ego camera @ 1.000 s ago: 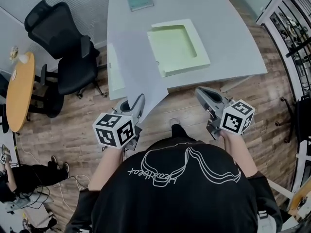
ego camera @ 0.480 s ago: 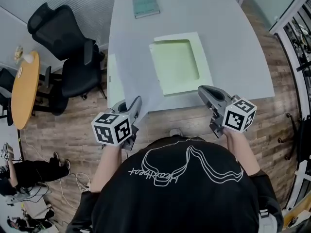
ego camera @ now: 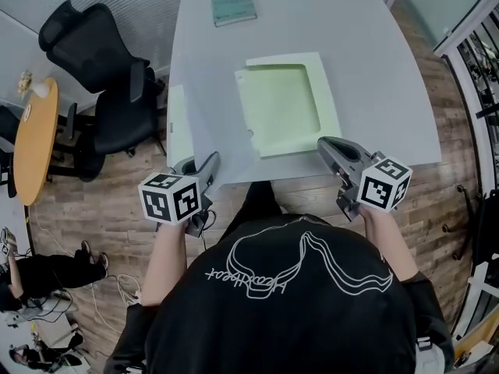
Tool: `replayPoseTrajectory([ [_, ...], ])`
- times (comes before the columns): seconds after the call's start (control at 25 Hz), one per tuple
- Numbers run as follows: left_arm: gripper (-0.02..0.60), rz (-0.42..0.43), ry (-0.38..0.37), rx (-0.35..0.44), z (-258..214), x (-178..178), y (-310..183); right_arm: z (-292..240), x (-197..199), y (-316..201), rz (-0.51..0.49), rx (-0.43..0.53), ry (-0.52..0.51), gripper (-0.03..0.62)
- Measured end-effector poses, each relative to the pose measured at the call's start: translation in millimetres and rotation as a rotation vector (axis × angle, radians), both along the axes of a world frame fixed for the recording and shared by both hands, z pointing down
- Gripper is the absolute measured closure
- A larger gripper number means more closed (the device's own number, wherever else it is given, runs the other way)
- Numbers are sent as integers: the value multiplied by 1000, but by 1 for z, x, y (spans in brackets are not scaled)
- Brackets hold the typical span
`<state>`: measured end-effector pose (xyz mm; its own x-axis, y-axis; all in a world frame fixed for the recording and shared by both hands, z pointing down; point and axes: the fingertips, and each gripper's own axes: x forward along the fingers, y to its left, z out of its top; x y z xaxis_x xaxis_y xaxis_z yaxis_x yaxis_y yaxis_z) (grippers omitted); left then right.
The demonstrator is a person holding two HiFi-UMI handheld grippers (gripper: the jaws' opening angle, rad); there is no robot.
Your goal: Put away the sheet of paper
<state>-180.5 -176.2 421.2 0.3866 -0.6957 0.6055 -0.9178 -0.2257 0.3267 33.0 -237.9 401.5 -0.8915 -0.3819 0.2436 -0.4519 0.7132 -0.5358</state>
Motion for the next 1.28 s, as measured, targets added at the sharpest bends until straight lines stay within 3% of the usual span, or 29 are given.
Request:
replayPoseTrajectory([
  [0.84,572,44,108,-109,50,-23,-28,27,-37,-19,-7,-76,46,585],
  [1.28,572,60,101,-175,82,-28,-47,45,-37,-27,16,-122,60,585],
])
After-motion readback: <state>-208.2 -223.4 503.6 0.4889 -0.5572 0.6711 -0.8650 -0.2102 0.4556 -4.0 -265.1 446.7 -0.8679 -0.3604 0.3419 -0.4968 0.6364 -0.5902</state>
